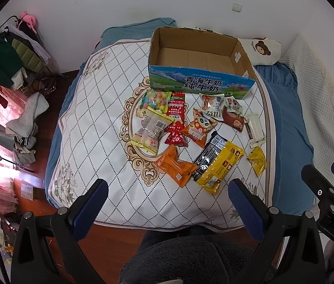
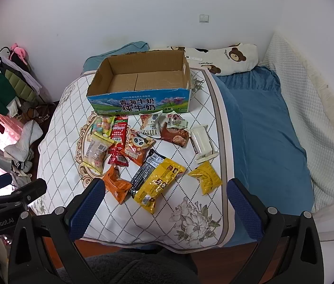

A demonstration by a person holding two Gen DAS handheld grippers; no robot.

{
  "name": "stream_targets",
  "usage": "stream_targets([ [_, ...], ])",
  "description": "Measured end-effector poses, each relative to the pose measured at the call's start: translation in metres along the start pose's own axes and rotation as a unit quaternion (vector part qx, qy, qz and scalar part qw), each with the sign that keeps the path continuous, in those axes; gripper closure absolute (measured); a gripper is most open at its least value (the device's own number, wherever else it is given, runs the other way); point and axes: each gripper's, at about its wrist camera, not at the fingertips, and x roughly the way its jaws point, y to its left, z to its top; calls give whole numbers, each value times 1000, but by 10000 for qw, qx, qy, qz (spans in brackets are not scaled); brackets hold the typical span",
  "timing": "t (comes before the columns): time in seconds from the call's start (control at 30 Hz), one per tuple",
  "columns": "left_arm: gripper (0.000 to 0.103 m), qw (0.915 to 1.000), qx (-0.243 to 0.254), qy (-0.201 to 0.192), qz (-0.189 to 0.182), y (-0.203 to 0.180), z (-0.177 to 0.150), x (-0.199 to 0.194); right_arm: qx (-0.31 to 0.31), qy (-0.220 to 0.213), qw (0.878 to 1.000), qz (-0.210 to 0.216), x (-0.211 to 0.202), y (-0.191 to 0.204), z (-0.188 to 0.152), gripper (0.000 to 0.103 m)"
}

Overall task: Organize snacks
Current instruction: 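Grasp the orange bag with the left gripper while the right grasps the yellow-black bag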

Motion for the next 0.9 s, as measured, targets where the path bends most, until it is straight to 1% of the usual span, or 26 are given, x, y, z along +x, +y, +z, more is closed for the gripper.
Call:
stream_targets([
  [0.17,0,10000,-31,87,3,3,4,7,83,98,9999,50,7,-2,5,0],
  [0.27,0,9998,-131,111,116,11,10,23,266,202,9994,136,23,-4,8,0],
  [0.3,0,9997,-163,90,129,14,12,28,361,264,9988,189,32,-6,9,0],
  [0.33,0,9994,-180,109,261,19,15,42,486,374,9978,264,47,-7,8,0],
  [0.43,0,9983,105,244,527,21,19,79,756,737,9938,346,96,-8,5,0],
  [0.47,0,9971,196,400,625,22,20,93,866,904,9914,371,118,-9,2,0],
  [0.5,0,9958,175,758,476,26,20,118,946,996,9898,383,134,-11,1,0],
  [0.53,0,9953,105,891,368,30,19,129,1024,1121,9878,353,154,-12,-3,0],
  [0.57,0,9931,-43,1156,206,35,19,148,1078,1234,9859,347,170,-13,-5,0],
  [0.6,0,9884,-266,1496,-25,41,17,171,1170,1360,9830,381,188,-14,-8,0],
  [0.67,3,9784,-748,1875,-451,49,15,206,1340,1567,9776,415,221,-15,-15,0],
  [0.7,3,9722,-977,2047,-584,51,13,223,1431,1699,9740,450,235,-16,-19,0],
  [0.73,7,9615,-1312,2264,-839,55,11,244,1539,1814,9699,516,249,-16,-23,0],
  [0.77,10,9537,-1559,2385,-966,56,9,257,1626,1887,9670,541,259,-17,-26,0],
  [0.8,11,9431,-1861,2507,-1141,58,7,274,1729,1962,9635,577,272,-17,-29,0],
  [0.87,11,9266,-2273,2686,-1328,61,4,299,1894,2024,9588,622,287,-18,-34,0],
  [0.9,15,9171,-2484,2758,-1454,62,2,310,1966,2041,9569,633,293,-18,-36,0],
])
